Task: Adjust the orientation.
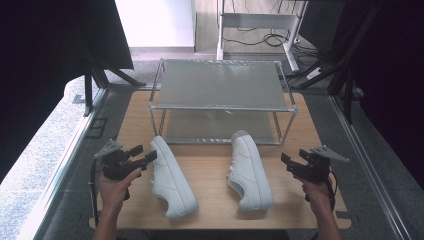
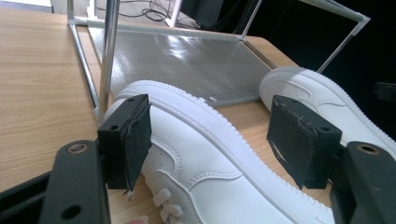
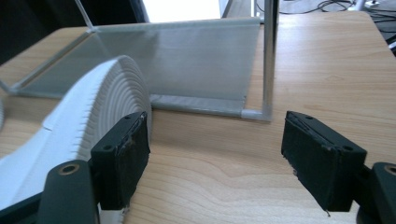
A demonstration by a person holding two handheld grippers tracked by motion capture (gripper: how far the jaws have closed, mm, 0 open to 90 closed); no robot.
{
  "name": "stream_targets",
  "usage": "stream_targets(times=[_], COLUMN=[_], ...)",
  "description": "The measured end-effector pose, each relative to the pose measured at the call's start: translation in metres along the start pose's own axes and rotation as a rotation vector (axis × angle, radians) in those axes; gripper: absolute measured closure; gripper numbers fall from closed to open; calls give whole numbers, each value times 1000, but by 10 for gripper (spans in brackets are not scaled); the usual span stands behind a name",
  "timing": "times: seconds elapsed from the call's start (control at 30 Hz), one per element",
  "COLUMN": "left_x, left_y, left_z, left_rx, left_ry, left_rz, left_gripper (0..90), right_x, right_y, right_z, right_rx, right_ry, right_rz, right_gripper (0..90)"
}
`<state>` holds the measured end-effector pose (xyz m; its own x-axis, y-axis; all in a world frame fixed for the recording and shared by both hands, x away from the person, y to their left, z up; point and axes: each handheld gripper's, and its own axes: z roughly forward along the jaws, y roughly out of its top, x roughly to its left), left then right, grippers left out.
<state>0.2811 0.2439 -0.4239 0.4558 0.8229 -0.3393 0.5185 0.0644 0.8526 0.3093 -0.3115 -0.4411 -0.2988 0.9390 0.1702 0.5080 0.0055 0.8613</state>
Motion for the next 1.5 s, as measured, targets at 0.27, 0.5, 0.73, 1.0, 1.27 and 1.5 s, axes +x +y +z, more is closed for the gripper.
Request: stream_targets(times=[0.27, 0.5, 0.73, 1.0, 1.27, 1.5], left_x=[1, 2, -1, -2, -1, 18], left_y=[-2, -4, -6, -7, -11, -35], left_z=[-3, -6, 0, 0, -2, -11], left_rx=[9, -10, 7, 39, 66, 131], left_ry=[17, 57, -4, -43, -35, 0], left_rz=[-3, -20, -6, -18, -39, -109], left_gripper=[313, 380, 586, 764, 869, 895], right_x=[-1, 1, -5, -4, -3, -5], right_y=[-8, -11, -14, -18, -18, -19], right_z=[8, 12, 10, 14, 14, 14], right_rx=[41, 50, 60, 83, 83, 89], right_ry=[8, 2, -22, -30, -29, -34], right_rz=[-23, -26, -20, -25, -35, -36], right_gripper=[250, 254, 258, 262, 262, 262])
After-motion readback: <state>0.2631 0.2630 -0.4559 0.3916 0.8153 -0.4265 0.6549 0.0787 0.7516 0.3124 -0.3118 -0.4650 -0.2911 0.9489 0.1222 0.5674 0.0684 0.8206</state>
